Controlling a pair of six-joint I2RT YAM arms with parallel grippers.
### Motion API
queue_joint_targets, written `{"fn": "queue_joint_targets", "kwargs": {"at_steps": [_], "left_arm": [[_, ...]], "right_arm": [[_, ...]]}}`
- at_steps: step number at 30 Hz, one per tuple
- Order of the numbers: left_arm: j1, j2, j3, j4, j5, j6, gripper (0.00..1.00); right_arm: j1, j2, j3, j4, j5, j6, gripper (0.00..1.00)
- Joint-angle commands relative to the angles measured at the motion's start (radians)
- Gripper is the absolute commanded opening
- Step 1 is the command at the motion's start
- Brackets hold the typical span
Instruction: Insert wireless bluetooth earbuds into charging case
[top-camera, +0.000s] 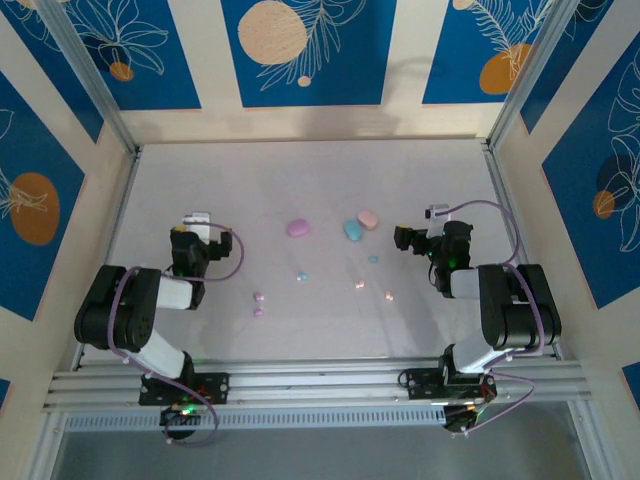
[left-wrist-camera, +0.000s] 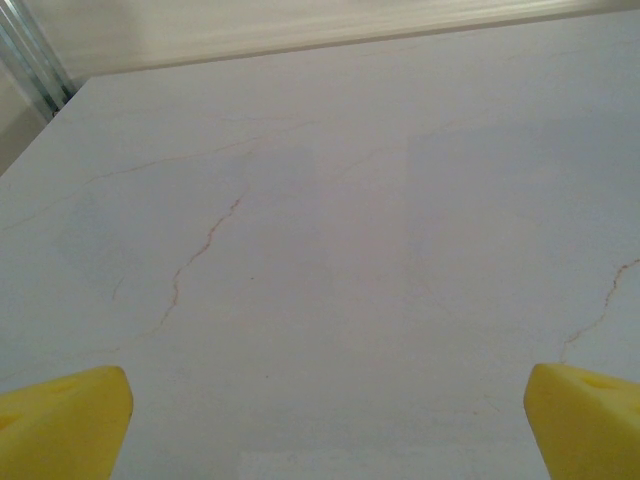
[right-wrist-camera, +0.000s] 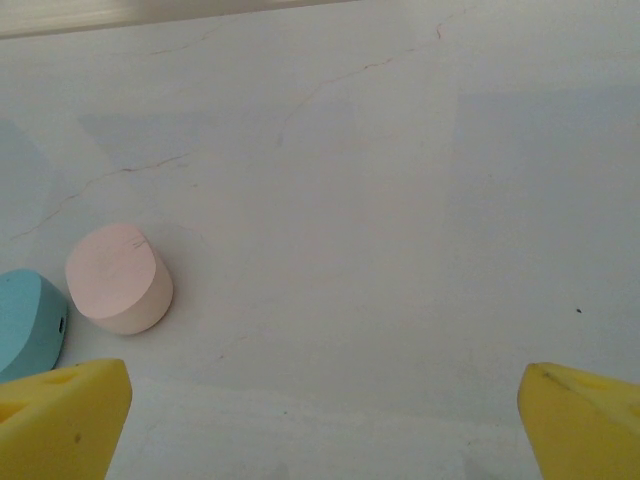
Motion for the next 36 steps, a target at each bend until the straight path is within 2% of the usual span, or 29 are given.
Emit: {"fn": "queue_joint_targets", "kwargs": {"at_steps": [1, 12, 16, 23, 26, 29, 31, 33, 36], "left_arm": [[0.009, -0.012, 0.007, -0.002, 0.021, -0.004, 1.0], [0.01, -0.012, 0.007, -0.003, 0.025, -0.002, 1.0], [0.01, -0.012, 0.016, -0.023, 0.105, 0.025, 1.0], [0.009, -0.016, 0.002, 0.003, 0.1, 0.023, 1.0], [0.01, -0.069, -0.033, 0.023, 0.081, 0.015, 1.0], [0.01, -0.174, -0.048, -0.046, 0.048, 0.002, 1.0], [0.01, -0.268, -0.038, -0.149, 0.033, -0.013, 1.0], [0.01, -0.353, -0.009, -0.274, 0.001, -0.069, 1.0], [0.01, -0.447, 0.044, -0.434, 0.013, -0.19, 1.0]], "right_arm": [[-0.004, -0.007, 0.018, 0.025, -0.014, -0.005, 0.99], [-0.017, -0.005, 0.02, 0.023, -0.037, 0.005, 0.99], [-0.017, -0.005, 0.02, 0.024, -0.037, 0.003, 0.99], [-0.014, -0.01, 0.014, 0.03, -0.038, 0.0, 0.99], [0.015, -0.023, 0.025, -0.002, 0.009, -0.023, 0.97], [0.023, -0.053, 0.018, -0.007, 0.033, -0.022, 0.97], [0.026, -0.12, 0.055, -0.14, 0.034, -0.016, 0.98], [0.022, -0.18, 0.163, -0.427, 0.028, 0.045, 0.99], [0.022, -0.219, 0.289, -0.707, -0.013, 0.149, 0.99]]}}
